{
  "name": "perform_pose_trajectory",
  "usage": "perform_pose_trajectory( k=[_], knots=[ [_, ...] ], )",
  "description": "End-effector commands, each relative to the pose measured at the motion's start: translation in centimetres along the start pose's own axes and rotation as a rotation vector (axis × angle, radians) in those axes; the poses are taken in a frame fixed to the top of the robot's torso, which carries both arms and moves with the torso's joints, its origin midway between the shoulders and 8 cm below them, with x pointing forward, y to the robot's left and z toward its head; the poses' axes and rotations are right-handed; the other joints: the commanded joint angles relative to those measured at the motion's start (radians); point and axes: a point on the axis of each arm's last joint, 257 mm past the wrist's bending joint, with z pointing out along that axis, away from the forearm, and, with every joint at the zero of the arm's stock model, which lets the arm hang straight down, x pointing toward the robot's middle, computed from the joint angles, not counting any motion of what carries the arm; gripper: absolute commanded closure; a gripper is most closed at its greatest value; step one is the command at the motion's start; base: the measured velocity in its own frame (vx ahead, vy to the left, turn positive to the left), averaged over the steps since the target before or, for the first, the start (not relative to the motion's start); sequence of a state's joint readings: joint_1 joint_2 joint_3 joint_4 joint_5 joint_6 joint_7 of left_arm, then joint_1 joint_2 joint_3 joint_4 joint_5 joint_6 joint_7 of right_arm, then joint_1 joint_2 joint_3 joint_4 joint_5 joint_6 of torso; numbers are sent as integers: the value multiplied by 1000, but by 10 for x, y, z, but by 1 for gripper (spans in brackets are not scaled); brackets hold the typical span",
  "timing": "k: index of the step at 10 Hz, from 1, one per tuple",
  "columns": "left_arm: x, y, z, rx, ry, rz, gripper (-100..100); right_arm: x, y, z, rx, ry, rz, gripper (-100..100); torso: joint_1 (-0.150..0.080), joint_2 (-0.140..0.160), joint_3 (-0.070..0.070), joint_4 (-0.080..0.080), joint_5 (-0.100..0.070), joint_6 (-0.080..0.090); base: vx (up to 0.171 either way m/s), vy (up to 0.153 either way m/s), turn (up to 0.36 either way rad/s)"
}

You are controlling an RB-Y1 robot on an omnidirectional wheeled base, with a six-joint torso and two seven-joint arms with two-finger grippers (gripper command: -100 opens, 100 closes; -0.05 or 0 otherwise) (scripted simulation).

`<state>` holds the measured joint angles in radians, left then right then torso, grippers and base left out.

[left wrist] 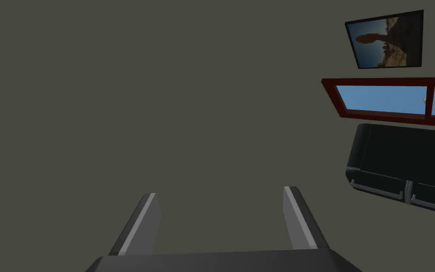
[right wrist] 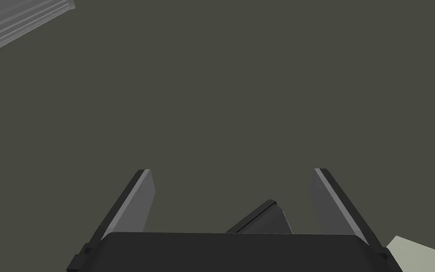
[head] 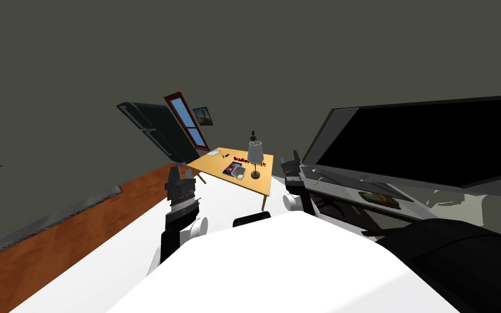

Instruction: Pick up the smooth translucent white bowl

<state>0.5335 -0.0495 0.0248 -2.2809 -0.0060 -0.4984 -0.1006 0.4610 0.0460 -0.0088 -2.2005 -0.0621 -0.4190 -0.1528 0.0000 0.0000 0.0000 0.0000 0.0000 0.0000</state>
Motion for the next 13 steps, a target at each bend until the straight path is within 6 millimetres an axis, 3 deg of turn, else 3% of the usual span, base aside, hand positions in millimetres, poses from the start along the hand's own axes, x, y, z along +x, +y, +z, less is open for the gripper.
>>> perform_pose_trajectory(
  k=[1, 8, 13],
  knots=[
    [7, 5, 1, -11, 43, 14, -100, 0, 0, 0, 0, 0, 0, 0, 0, 0, 0, 0, 0, 0, 0, 0, 0],
    [40, 55, 10, -132, 207, 85, -100, 0, 0, 0, 0, 0, 0, 0, 0, 0, 0, 0, 0, 0, -4, -3, -14],
    [51, 84, 12, -213, 250, 113, -100, 0, 0, 0, 0, 0, 0, 0, 0, 0, 0, 0, 0, 0, -5, -3, -10]
  ],
)
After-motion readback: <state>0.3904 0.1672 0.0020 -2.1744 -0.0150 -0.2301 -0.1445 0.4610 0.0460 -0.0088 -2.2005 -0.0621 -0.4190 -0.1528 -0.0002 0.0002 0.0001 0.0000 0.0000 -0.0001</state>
